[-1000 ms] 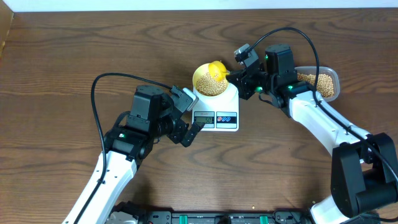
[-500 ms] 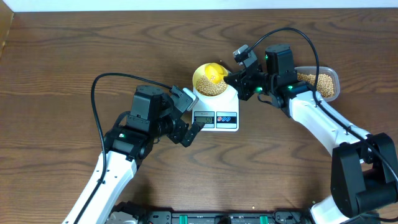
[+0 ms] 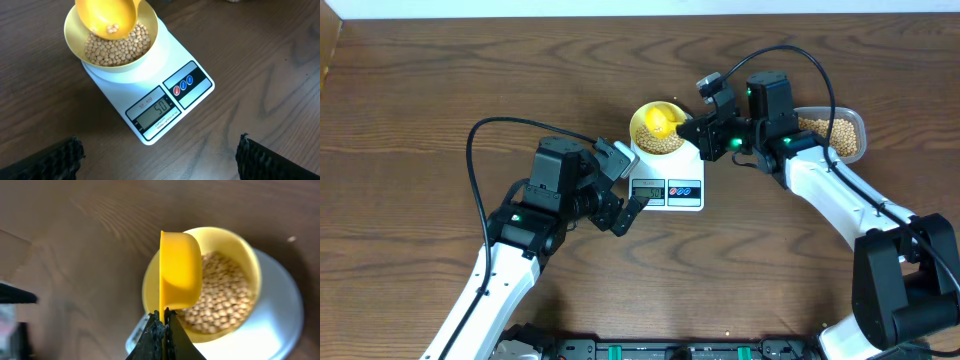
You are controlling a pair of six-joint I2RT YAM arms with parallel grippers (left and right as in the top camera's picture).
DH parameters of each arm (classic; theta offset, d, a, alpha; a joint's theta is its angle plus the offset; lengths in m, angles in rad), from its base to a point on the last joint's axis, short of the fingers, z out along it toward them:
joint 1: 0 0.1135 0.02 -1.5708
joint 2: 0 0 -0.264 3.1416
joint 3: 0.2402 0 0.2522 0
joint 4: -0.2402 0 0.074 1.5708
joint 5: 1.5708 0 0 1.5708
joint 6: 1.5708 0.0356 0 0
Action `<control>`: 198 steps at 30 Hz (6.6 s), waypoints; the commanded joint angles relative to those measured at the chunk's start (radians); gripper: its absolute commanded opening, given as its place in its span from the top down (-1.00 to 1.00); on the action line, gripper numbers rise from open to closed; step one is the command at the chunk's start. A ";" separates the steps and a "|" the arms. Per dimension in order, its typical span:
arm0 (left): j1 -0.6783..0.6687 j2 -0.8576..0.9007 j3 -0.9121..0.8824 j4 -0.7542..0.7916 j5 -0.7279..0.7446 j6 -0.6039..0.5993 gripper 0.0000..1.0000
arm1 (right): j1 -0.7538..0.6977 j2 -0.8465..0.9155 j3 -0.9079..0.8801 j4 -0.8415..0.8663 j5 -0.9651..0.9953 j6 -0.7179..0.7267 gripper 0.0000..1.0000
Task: Scoop item into bowl and weigh 50g on scale
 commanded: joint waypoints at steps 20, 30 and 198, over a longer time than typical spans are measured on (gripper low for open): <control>0.003 0.006 -0.011 -0.003 0.010 0.020 -0.99 | -0.262 -0.190 0.017 -0.098 -0.185 0.182 0.98; 0.003 0.006 -0.011 -0.003 0.010 0.020 -0.99 | -0.383 -0.349 0.017 -0.411 0.035 -0.024 0.98; 0.003 0.006 -0.011 -0.003 0.010 0.020 -0.99 | -0.325 -0.515 0.013 -0.720 0.795 -0.086 -0.98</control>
